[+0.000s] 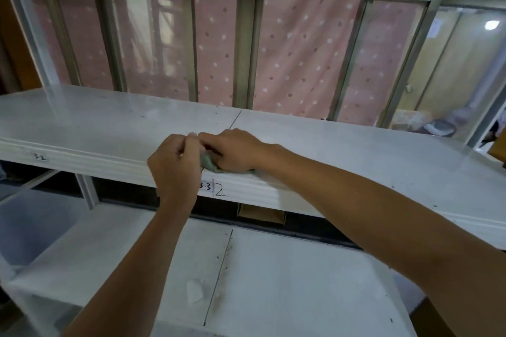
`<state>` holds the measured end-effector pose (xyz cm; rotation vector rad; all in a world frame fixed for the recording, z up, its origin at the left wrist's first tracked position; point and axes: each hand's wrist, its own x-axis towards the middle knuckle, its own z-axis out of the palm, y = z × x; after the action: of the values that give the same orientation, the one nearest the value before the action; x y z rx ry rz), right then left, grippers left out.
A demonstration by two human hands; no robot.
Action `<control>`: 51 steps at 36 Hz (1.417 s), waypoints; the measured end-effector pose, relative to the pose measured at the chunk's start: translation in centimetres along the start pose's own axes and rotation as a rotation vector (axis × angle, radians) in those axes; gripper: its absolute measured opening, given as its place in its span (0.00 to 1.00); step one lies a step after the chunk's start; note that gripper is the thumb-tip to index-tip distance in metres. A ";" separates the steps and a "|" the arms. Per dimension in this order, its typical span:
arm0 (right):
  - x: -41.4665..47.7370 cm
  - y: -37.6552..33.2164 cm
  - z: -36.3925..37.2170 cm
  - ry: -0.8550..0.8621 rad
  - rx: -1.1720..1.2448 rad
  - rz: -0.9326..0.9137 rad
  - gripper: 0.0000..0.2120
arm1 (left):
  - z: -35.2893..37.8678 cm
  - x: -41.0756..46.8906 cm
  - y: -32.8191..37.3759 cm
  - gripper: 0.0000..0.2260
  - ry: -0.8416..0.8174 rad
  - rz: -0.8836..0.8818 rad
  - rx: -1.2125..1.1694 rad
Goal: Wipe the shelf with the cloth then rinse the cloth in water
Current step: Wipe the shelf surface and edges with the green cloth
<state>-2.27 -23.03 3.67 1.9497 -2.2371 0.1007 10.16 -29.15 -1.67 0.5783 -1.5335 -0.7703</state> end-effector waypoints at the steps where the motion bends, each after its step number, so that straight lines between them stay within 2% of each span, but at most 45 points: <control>1: -0.8 -0.9 -0.1 0.011 0.002 0.013 0.07 | -0.3 0.1 0.2 0.16 0.007 -0.018 -0.018; 6: -3.6 -3.6 0.0 0.137 -0.033 0.228 0.08 | -0.3 0.4 0.7 0.16 -0.109 0.050 -0.056; 9: -5.1 -3.8 0.2 0.164 -0.018 0.403 0.14 | 1.0 -0.1 1.1 0.18 -0.227 0.142 0.062; 15: -10.0 -1.0 -1.0 0.138 -0.058 0.678 0.13 | 3.4 -2.9 2.6 0.08 -0.489 0.386 0.279; 17: -12.2 0.4 -1.5 0.123 -0.107 0.789 0.12 | 4.1 -3.8 3.5 0.09 -0.564 0.420 0.306; 19: -14.6 1.7 -1.8 0.110 -0.139 0.902 0.12 | 4.6 -4.4 4.1 0.12 -0.610 0.433 0.316; 22: -17.2 3.0 -2.3 0.115 -0.161 1.046 0.11 | 4.9 -4.9 4.1 0.08 -0.636 0.507 0.338; 24: -17.6 3.3 -2.4 0.122 -0.170 1.106 0.12 | 4.8 -4.7 4.0 0.07 -0.649 0.474 0.331; 28: -15.0 2.4 -2.3 0.150 -0.132 1.087 0.12 | 3.9 -3.9 3.4 0.05 -0.601 0.429 0.304; 35: -5.1 -1.9 -1.7 0.197 0.246 0.814 0.15 | 1.7 -2.1 1.2 0.06 -0.410 0.403 0.322; 39: -1.2 -3.5 -1.5 0.178 0.500 0.752 0.16 | 0.4 -1.3 0.6 0.15 -0.254 0.178 0.203; 42: 0.2 -3.9 -0.4 0.195 0.435 0.746 0.10 | 0.3 -1.4 1.3 0.18 -0.217 0.106 0.165; 46: -0.4 -3.1 0.2 0.231 0.261 0.713 0.12 | 1.4 -1.6 1.9 0.18 -0.321 0.120 0.195; 51: -3.7 0.5 -0.5 0.252 0.117 0.759 0.10 | 3.2 -2.4 2.2 0.09 -0.506 0.218 0.342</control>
<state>-2.23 -19.25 3.58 0.9498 -2.6841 0.5426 7.38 -25.51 -1.65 0.4710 -2.1830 -0.5061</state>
